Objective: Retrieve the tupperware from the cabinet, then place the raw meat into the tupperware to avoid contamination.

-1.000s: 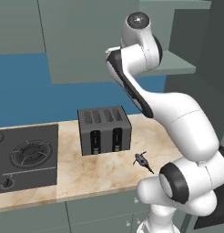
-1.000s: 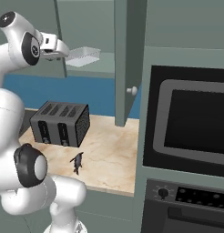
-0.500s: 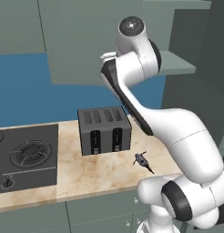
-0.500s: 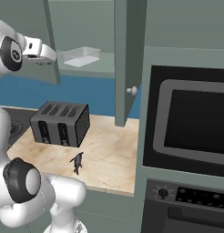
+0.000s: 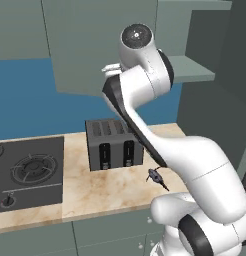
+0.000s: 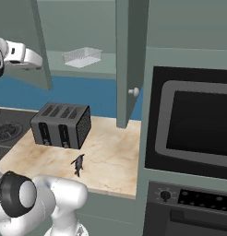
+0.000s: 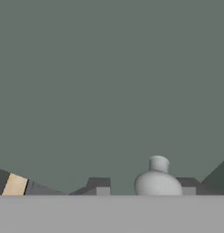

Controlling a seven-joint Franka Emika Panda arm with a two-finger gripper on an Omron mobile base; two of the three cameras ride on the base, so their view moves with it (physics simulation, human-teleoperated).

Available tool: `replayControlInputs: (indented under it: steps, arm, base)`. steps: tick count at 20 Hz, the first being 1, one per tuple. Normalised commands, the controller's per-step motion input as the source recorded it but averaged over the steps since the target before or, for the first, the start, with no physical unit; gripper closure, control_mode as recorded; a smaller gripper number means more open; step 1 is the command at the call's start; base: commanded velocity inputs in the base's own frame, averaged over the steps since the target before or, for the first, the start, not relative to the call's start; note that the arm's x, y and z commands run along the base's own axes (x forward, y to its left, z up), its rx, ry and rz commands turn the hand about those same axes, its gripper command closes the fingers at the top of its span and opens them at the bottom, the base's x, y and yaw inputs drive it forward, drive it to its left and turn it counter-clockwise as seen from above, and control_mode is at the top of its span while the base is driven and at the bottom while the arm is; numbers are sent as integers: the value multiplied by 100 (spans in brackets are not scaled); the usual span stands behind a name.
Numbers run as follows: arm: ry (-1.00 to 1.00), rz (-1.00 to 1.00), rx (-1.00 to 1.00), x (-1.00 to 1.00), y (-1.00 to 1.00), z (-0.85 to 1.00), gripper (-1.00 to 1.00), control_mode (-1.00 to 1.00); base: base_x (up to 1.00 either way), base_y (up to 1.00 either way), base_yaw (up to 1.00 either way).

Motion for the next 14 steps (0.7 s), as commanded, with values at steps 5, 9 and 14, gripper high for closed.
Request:
replayControlInputs:
  steps: [5,9,14]
  arm:
    - [-7,6,-8,-48,92,0,100,-100]
    - [1,1,-7,0,83,-1,100,-100]
    - [0,-3,-12,0,100,-2,100,-100]
  base:
    - [0,0,0]
    - [0,0,0]
    - [0,0,0]
